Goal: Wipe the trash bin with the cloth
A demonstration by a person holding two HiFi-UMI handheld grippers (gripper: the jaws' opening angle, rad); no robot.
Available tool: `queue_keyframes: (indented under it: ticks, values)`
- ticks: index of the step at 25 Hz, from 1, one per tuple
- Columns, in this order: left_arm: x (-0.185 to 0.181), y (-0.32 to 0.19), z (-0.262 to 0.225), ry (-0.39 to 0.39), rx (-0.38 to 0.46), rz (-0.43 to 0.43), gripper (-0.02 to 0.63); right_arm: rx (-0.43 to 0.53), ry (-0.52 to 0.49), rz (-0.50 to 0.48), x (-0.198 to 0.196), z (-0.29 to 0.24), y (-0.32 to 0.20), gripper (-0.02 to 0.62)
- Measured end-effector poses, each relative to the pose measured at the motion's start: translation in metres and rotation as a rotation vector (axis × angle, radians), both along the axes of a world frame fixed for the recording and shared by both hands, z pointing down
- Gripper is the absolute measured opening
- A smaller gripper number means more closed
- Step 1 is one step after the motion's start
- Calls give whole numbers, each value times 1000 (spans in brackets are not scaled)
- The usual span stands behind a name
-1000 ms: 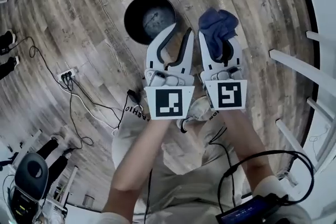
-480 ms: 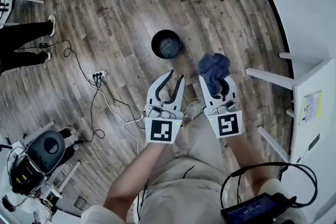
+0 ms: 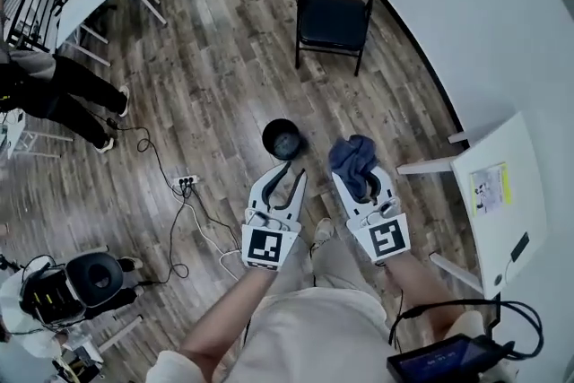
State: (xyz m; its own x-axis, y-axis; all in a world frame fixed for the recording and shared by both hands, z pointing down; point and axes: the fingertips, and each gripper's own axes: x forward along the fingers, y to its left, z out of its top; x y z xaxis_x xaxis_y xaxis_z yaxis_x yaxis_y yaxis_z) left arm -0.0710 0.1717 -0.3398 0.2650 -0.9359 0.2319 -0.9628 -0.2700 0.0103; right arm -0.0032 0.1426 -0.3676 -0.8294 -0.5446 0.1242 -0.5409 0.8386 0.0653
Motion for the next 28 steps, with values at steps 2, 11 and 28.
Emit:
queue_keyframes:
  ticks: [2,11,28]
  values:
    - [18,15,-21,2,5,9,112,14,-2,-20,18,-25,17,117]
    - [35,84,-79,37,39,-19,112,47,-39,-91,56,-88,86,115]
    - [-69,197,-95,63,60,-43,104,74,-27,-13,21,-109,176,115]
